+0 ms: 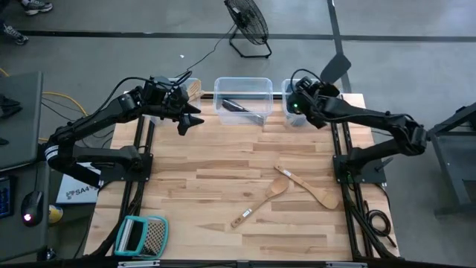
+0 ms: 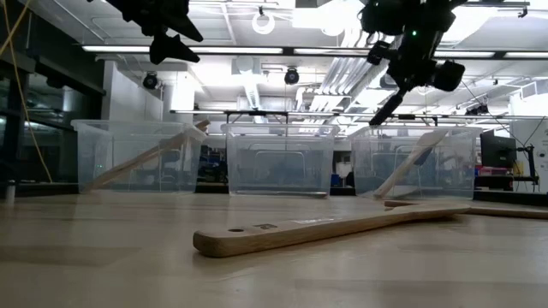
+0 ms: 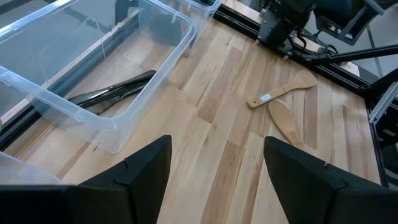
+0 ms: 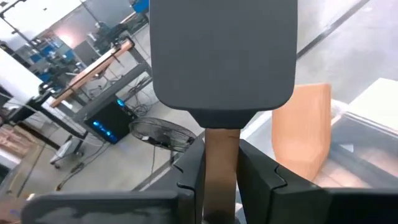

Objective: Pick & Place Kitchen Items
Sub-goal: Put the black spatula into the right transparent bin

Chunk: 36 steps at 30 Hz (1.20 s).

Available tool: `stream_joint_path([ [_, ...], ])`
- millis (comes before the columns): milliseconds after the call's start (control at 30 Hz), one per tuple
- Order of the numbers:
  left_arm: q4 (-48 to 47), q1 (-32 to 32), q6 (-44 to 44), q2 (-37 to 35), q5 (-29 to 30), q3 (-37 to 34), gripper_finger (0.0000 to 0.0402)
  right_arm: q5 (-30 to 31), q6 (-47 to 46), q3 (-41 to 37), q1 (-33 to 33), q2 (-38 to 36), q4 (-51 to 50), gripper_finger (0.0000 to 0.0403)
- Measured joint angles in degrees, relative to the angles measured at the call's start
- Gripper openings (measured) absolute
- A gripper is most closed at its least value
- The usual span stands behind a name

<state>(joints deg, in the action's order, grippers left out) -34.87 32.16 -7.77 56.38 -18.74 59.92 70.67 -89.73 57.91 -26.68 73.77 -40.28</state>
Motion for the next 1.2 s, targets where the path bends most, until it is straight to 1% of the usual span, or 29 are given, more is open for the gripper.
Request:
stream_joint_path([
  [167, 0.00, 0.00, -0.23, 0.00, 0.00, 0.00, 0.0251, 0.17, -0.12, 0.00, -2.26, 1.53, -0.89, 0.0065],
  [367, 0.02, 0.00, -0.45, 0.00, 0.00, -0.02, 0.0251, -3.24, -0.08, 0.00, -4.10, 1.56, -1.24, 0.0064],
  [567, 0.04, 0.00, -0.17, 0.00, 0.26, -0.02, 0.0251, -7.52, -0.51, 0.00, -4.22, 1.56, -1.74, 0.0067],
  [767, 0.56, 0.00, -0.04, 0.00, 0.38, -0.02, 0.0251, -7.75, -2.43, 0.00, -4.48, 1.56, -4.91, 0.0063],
  [933, 0.60, 0.00, 0.02, 0.00, 0.46, -0.02, 0.0251, -8.90, -2.69, -0.03, -5.03, 1.56, -6.06, 0.0077],
  [1200, 0.55, -0.02, 0.02, 0.00, 0.44, -0.02, 0.0251, -10.77, -5.42, -4.48, -5.00, 1.57, -4.59, 0.0068],
])
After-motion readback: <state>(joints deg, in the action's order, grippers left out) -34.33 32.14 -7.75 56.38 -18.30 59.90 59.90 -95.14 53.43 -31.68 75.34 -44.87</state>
